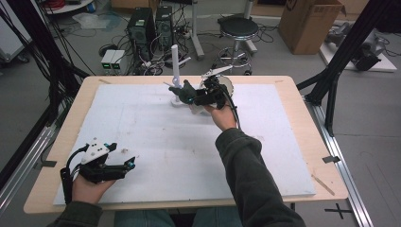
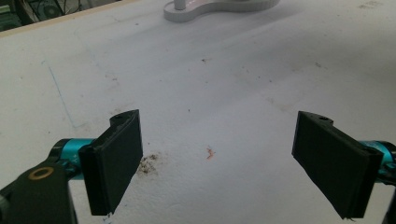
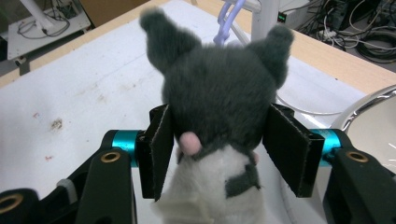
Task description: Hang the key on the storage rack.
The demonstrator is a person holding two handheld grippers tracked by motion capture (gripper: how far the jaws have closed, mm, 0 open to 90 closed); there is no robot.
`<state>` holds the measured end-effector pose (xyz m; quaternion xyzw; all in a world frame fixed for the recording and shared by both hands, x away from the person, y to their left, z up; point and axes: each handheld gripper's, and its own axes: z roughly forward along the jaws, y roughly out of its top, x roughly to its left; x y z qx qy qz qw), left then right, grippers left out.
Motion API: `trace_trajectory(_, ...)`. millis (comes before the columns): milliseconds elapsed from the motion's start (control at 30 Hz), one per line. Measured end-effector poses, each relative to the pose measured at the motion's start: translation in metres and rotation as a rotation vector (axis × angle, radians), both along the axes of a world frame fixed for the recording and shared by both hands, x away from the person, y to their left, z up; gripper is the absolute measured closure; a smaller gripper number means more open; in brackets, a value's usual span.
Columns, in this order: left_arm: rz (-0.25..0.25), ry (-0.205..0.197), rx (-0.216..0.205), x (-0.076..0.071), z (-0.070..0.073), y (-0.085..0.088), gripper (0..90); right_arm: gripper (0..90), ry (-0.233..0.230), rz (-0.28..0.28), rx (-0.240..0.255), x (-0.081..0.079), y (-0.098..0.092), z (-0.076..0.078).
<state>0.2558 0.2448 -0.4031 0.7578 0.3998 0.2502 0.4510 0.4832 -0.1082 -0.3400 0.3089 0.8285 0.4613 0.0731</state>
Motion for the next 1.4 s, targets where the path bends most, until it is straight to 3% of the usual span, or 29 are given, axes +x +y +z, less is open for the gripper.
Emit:
trace_trajectory(367,0.001,0.004,0.002,0.002,0.0,-0.001,16.6,36.6,0.009,-0.004,0.023,-0.002,-0.004,-0.004)
trace_trajectory(800,0.01,0.006,-0.009,0.004,0.0,-0.001,16.6,29.6,-0.031,0.022,0.057,-0.012,-0.008,0.008)
trace_trajectory(1400,-0.007,0.015,-0.003,0.006,-0.001,-0.002,16.6,18.0,-0.042,-0.028,0.09,-0.026,-0.027,0.01)
